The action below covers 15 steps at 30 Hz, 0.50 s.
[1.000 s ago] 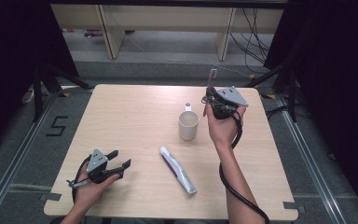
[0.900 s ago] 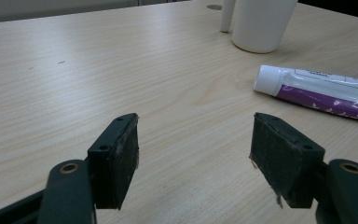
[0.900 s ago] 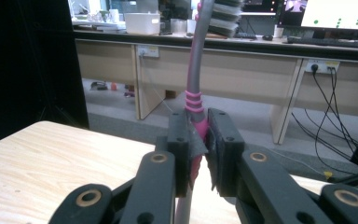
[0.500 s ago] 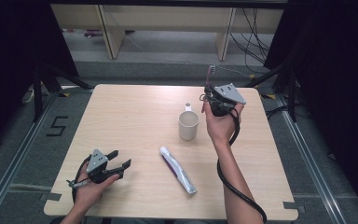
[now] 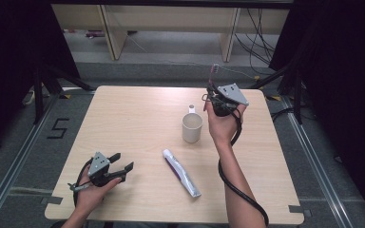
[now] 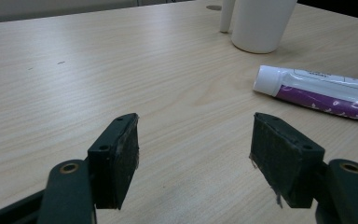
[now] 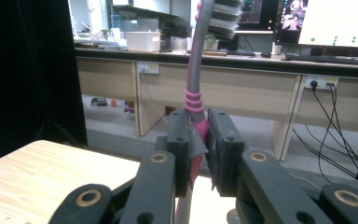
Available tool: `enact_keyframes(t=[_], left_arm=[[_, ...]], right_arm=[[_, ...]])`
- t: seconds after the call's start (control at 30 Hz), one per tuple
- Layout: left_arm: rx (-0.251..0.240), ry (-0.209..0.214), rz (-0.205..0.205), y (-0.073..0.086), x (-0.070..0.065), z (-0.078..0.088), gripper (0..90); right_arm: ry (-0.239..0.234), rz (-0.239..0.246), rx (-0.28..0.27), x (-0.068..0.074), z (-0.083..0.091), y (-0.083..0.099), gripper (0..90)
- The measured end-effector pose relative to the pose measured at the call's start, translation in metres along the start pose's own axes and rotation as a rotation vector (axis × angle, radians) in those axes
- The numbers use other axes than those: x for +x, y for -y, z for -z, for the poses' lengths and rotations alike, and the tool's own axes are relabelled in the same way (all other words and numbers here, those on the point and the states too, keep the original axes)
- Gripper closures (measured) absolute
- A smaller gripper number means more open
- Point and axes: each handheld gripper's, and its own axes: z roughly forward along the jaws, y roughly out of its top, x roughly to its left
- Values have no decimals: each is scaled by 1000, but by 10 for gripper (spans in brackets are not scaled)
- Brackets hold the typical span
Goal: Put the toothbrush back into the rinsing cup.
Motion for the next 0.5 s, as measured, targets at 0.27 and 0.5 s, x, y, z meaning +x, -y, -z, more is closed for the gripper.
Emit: enact_keyframes(t=[0.27,0.5], left_arm=[[-2,6,0,0,0,0,318],[-6,6,1,0,0,0,318]], right_arm=[[-10,-4,-27,4,-5,-3,806],[-14,-1,-33,8,-10,-5,806]])
